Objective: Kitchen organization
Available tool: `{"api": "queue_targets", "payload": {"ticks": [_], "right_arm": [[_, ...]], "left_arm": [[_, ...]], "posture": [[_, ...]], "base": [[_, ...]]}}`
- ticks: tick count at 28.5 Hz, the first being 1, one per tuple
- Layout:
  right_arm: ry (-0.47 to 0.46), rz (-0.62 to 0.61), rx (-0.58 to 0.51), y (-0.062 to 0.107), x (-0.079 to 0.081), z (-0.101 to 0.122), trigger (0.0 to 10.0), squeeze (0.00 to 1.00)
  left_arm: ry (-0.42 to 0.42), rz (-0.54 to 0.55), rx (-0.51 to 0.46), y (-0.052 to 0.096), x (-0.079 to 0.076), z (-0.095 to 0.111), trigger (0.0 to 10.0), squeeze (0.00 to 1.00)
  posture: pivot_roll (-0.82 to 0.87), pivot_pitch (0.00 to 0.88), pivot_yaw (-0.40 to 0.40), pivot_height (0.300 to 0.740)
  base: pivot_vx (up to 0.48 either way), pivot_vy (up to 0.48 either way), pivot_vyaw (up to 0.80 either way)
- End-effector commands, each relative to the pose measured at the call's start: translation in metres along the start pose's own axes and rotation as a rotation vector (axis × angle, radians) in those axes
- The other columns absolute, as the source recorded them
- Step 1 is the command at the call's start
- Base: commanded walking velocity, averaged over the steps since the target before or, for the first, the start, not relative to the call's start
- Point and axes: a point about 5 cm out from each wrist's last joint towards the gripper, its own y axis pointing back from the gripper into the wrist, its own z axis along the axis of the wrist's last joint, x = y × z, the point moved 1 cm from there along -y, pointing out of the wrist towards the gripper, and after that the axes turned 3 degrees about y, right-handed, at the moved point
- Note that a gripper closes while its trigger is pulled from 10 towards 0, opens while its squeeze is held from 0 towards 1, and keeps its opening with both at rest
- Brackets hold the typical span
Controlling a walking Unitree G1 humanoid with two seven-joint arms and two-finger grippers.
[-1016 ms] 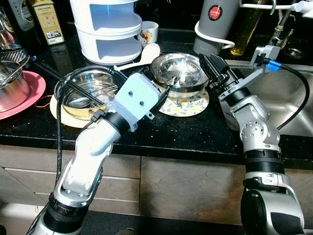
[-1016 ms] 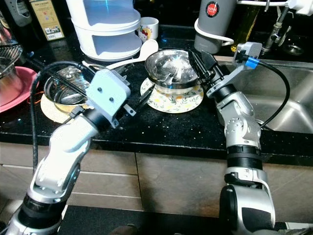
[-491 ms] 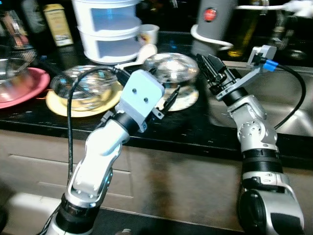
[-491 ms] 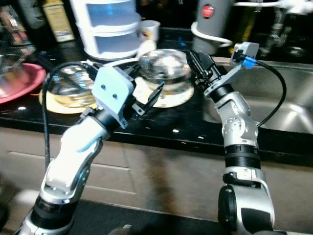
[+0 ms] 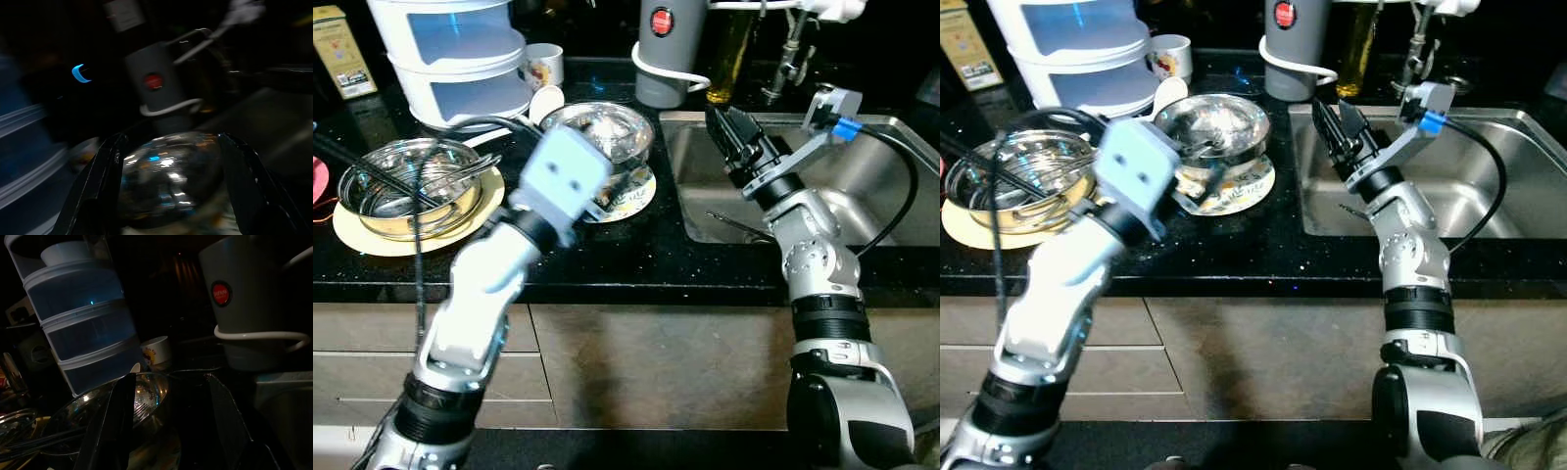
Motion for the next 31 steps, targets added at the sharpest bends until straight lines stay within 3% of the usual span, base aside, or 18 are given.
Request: {"api": "queue_targets", "payload": {"ticks": [1, 13, 17, 20, 21, 26, 31], "right_arm": [[0.003, -0.022, 0.003, 0.004, -0.003, -0.003, 10.0, 0.00], [0.005, 0.034, -0.006, 0.011, 0.003, -0.002, 10.0, 0.00], [-0.006, 0.225, -0.002, 0.023, 0.013, 0.002, 10.0, 0.00], [-0.003, 0.286, 0.013, 0.028, 0.014, 0.005, 10.0, 0.00], [0.015, 0.364, 0.043, 0.036, 0.011, 0.010, 10.0, 0.00], [0.047, 0.457, 0.106, 0.047, 0.011, 0.014, 10.0, 0.00], [0.035, 0.575, 0.177, 0.060, 0.020, 0.011, 10.0, 0.00]], "left_arm": [[0.031, 0.017, -0.017, -0.004, 0.000, -0.001, 10.0, 0.00], [0.110, -0.016, 0.001, -0.008, -0.010, -0.017, 10.0, 0.00], [0.131, -0.030, 0.016, -0.007, -0.016, -0.024, 10.0, 0.00], [0.134, -0.034, 0.015, -0.007, -0.018, -0.026, 10.0, 0.00], [0.138, -0.038, 0.013, -0.007, -0.020, -0.026, 10.0, 0.00], [0.146, -0.047, 0.010, -0.006, -0.024, -0.026, 10.0, 0.00], [0.144, -0.056, 0.012, -0.005, -0.029, -0.029, 10.0, 0.00]], "posture": [[0.06, 0.032, -0.041, 0.732], [0.05, 0.043, -0.032, 0.732], [0.05, 0.050, -0.032, 0.732], [0.05, 0.050, -0.032, 0.732], [0.05, 0.053, -0.034, 0.732], [0.05, 0.055, -0.035, 0.732], [0.04, 0.058, -0.034, 0.732]], "base": [[0.000, 0.000, 0.00], [0.000, 0.000, 0.00], [0.000, 0.000, 0.00], [0.000, 0.000, 0.00], [0.000, 0.000, 0.00], [0.000, 0.000, 0.00], [0.000, 0.000, 0.00]]}}
